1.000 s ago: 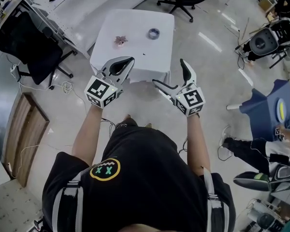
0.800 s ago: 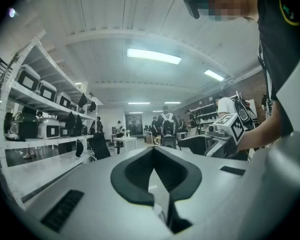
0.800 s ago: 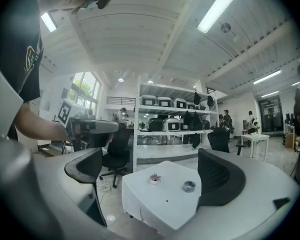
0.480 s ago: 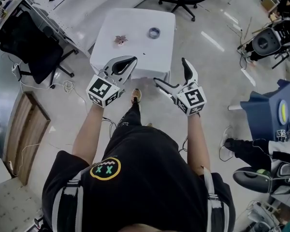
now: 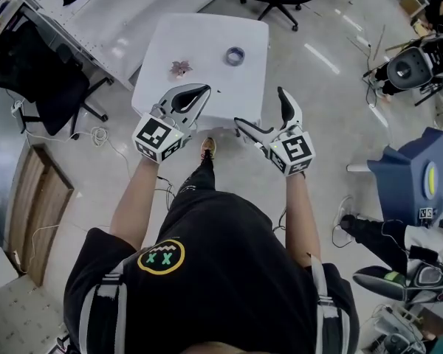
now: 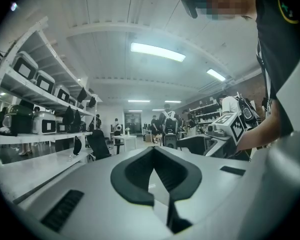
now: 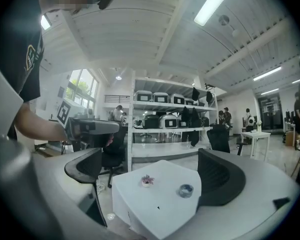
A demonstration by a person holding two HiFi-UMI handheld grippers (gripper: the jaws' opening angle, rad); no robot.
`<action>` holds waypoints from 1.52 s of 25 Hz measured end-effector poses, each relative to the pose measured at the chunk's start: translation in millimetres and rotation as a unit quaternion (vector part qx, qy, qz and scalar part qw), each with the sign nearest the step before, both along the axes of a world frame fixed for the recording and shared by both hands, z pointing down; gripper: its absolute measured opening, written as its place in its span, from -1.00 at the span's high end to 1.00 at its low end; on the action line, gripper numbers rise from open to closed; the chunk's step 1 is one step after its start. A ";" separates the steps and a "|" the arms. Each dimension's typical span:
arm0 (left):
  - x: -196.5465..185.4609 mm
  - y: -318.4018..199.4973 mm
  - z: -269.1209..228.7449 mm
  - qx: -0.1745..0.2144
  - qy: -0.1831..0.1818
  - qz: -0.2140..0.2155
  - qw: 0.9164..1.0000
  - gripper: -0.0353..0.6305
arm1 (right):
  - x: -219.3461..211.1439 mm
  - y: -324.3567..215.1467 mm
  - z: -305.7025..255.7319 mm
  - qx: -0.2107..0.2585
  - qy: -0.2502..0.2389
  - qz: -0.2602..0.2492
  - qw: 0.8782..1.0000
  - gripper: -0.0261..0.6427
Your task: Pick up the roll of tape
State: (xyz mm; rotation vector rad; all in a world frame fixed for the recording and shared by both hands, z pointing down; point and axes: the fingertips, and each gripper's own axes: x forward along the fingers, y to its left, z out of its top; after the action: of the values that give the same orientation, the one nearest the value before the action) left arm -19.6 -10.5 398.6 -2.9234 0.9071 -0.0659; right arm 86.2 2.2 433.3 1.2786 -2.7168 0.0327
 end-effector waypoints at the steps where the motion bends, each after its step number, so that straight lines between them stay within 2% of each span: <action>1: -0.6 -10.1 2.6 -0.001 0.001 0.001 1.000 0.85 | -0.6 -9.7 2.7 -0.001 0.001 0.001 1.000 -0.87; 11: -8.3 -112.7 17.7 -0.024 0.012 0.017 0.999 0.85 | -9.5 -109.8 14.7 -0.020 0.006 0.015 1.000 -0.87; 22: -11.6 -200.6 25.3 -0.038 0.014 0.037 0.998 0.85 | -18.7 -193.1 19.4 -0.038 0.016 0.029 0.999 -0.87; 32: 0.2 -254.9 35.2 -0.058 0.018 0.057 0.997 0.85 | -9.7 -243.8 27.7 -0.054 0.019 0.046 0.997 -0.87; 38: 17.8 -272.3 43.2 -0.059 0.014 0.053 0.997 0.85 | 0.6 -262.9 33.9 -0.049 0.016 0.035 0.998 -0.87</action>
State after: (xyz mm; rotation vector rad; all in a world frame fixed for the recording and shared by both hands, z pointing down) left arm -1.8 -282.8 441.8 -3.0837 0.7772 -0.0759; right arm 86.8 -260.7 467.2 1.3339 -2.6087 0.1488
